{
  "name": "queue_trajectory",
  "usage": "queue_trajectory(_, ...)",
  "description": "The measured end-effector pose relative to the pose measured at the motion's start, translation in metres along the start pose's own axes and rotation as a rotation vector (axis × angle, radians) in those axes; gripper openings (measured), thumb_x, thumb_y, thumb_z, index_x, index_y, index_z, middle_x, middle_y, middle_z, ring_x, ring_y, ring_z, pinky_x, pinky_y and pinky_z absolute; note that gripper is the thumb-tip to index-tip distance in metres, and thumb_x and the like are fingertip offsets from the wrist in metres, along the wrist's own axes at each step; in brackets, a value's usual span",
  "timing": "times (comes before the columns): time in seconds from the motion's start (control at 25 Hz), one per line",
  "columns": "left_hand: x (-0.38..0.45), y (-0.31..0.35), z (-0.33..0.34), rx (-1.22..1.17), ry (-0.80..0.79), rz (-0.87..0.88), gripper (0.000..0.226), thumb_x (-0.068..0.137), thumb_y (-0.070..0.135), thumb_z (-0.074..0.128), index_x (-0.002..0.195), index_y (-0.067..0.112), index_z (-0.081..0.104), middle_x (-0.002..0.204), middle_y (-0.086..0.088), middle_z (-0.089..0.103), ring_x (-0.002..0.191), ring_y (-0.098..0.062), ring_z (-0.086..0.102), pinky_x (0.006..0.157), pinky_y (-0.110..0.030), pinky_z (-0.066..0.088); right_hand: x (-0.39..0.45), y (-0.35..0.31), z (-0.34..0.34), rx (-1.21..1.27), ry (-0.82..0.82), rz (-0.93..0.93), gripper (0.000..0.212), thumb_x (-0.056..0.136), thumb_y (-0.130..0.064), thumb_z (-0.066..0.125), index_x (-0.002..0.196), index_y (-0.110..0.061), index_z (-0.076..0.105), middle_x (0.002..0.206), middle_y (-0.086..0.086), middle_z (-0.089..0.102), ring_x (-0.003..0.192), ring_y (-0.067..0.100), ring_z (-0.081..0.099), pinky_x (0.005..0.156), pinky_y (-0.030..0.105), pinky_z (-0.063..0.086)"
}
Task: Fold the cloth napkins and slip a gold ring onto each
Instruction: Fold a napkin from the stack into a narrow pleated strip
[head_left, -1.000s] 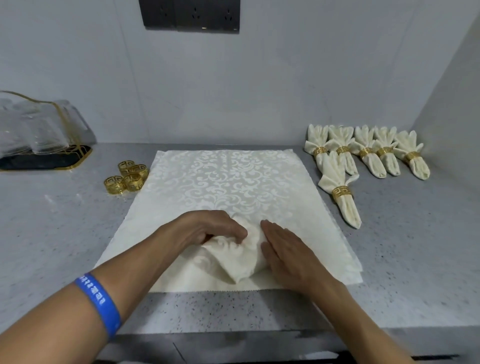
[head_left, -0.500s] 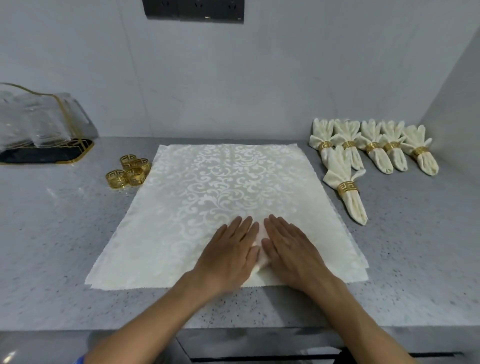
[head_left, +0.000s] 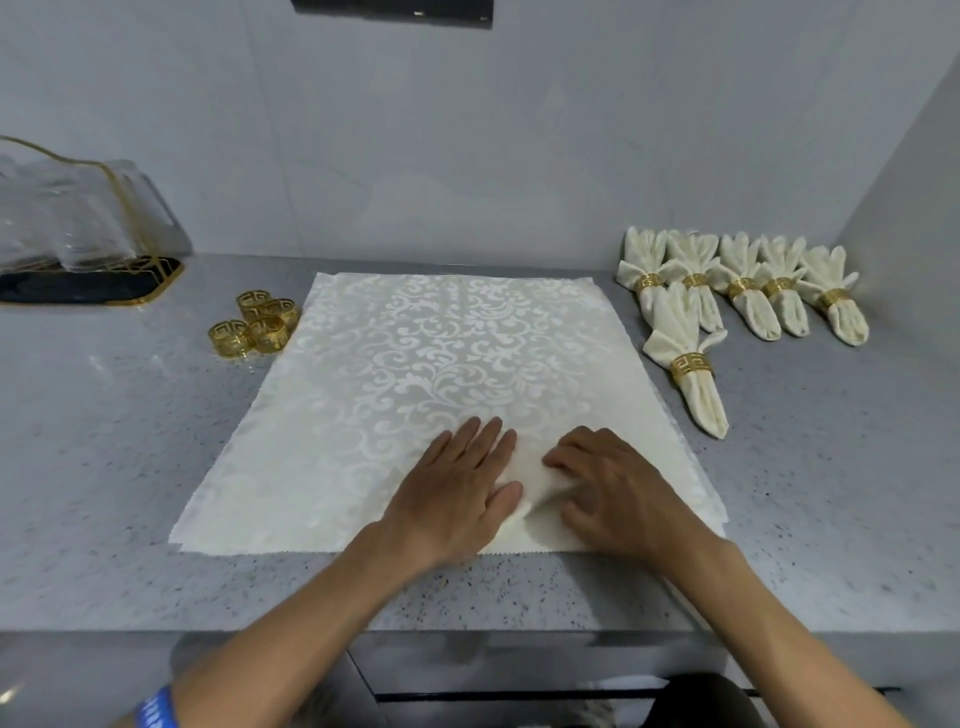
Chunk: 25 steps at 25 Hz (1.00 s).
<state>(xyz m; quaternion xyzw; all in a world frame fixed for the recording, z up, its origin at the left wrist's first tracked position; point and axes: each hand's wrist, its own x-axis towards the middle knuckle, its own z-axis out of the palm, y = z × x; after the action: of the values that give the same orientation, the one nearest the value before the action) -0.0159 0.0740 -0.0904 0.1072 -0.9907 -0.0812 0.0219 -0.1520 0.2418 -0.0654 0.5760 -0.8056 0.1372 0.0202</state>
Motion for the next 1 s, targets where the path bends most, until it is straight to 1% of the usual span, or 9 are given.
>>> queue_trajectory(0.2, -0.001, 0.001, -0.013, -0.172, -0.078, 0.007, 0.090, 0.087, 0.079, 0.010, 0.158, 0.023, 0.005, 0.164, 0.006, -0.011, 0.148, -0.008, -0.019, 0.122, -0.033, -0.009, 0.000, 0.009, 0.009, 0.029, 0.101, -0.025, 0.028, 0.083, -0.024, 0.048, 0.103, -0.020, 0.068, 0.100, -0.006, 0.062, 0.084, 0.018, 0.057, 0.072, 0.031, 0.047)
queue_trajectory(0.32, -0.010, -0.001, -0.023, -0.095, 0.083, 0.115, 0.082, 0.083, 0.076, 0.040, 0.144, 0.021, 0.045, 0.159, 0.004, 0.025, 0.148, -0.015, 0.015, 0.121, -0.032, 0.018, -0.001, 0.008, 0.007, 0.050, 0.117, -0.031, 0.027, 0.083, -0.020, 0.051, 0.103, -0.019, 0.069, 0.099, -0.005, 0.063, 0.084, 0.018, 0.057, 0.071, 0.032, 0.048)
queue_trajectory(0.4, -0.018, 0.000, -0.028, -0.048, 0.185, 0.186, 0.047, 0.082, 0.052, 0.054, 0.118, 0.022, 0.061, 0.124, 0.010, 0.055, 0.116, -0.011, 0.047, 0.093, -0.030, 0.048, 0.001, 0.008, 0.008, 0.043, 0.138, -0.012, 0.031, 0.075, -0.012, 0.058, 0.102, -0.019, 0.070, 0.098, -0.005, 0.064, 0.085, 0.018, 0.057, 0.071, 0.033, 0.049)
queue_trajectory(0.44, -0.021, 0.001, -0.029, -0.035, 0.212, 0.205, 0.037, 0.080, 0.043, 0.053, 0.110, 0.023, 0.060, 0.109, 0.012, 0.057, 0.100, -0.009, 0.050, 0.078, -0.028, 0.050, 0.001, 0.008, 0.009, 0.045, 0.148, 0.000, 0.033, 0.072, -0.009, 0.059, 0.101, -0.019, 0.070, 0.097, -0.006, 0.064, 0.085, 0.018, 0.057, 0.070, 0.033, 0.050)
queue_trajectory(0.56, -0.024, 0.004, -0.026, -0.047, 0.260, 0.183, 0.026, 0.075, 0.031, 0.054, 0.100, 0.025, 0.058, 0.090, 0.014, 0.058, 0.076, -0.007, 0.051, 0.059, -0.025, 0.042, 0.001, 0.008, 0.011, 0.063, 0.167, 0.019, 0.032, 0.074, -0.009, 0.058, 0.100, -0.019, 0.073, 0.093, -0.006, 0.065, 0.083, 0.017, 0.058, 0.068, 0.033, 0.050)
queue_trajectory(0.68, -0.023, -0.001, -0.023, -0.225, 0.286, 0.062, 0.015, 0.080, 0.031, 0.062, 0.095, 0.029, 0.064, 0.083, 0.016, 0.063, 0.071, -0.006, 0.055, 0.060, -0.024, 0.043, -0.001, 0.006, 0.009, 0.065, 0.162, 0.009, 0.031, 0.074, -0.012, 0.057, 0.097, -0.018, 0.077, 0.086, -0.005, 0.065, 0.077, 0.019, 0.057, 0.063, 0.031, 0.046)
queue_trajectory(0.76, -0.017, -0.007, -0.031, -0.373, 0.197, -0.011, 0.012, 0.084, 0.038, 0.065, 0.090, 0.029, 0.070, 0.080, 0.014, 0.068, 0.070, -0.007, 0.059, 0.063, -0.022, 0.045, 0.002, 0.009, 0.008, 0.054, 0.170, 0.001, 0.032, 0.072, -0.013, 0.055, 0.094, -0.020, 0.077, 0.085, -0.005, 0.064, 0.076, 0.021, 0.056, 0.063, 0.032, 0.042)
queue_trajectory(0.88, 0.002, -0.019, -0.046, -0.683, 0.012, -0.166, 0.037, 0.081, 0.041, 0.068, 0.074, 0.005, 0.064, 0.065, 0.001, 0.061, 0.058, -0.011, 0.052, 0.059, -0.029, 0.036, 0.007, 0.014, 0.004, 0.148, 0.123, 0.054, 0.034, 0.077, -0.013, 0.053, 0.102, -0.022, 0.073, 0.098, -0.006, 0.067, 0.087, 0.021, 0.059, 0.074, 0.040, 0.048)
queue_trajectory(1.0, 0.021, -0.028, -0.053, -0.938, -0.014, -0.391, 0.032, 0.080, 0.027, 0.075, 0.076, 0.001, 0.059, 0.068, -0.005, 0.054, 0.061, -0.014, 0.050, 0.058, -0.027, 0.035, 0.011, 0.020, -0.008, 0.368, 0.065, 0.204, 0.029, 0.088, -0.014, 0.055, 0.112, -0.028, 0.066, 0.105, -0.020, 0.063, 0.095, -0.002, 0.055, 0.085, 0.017, 0.043)
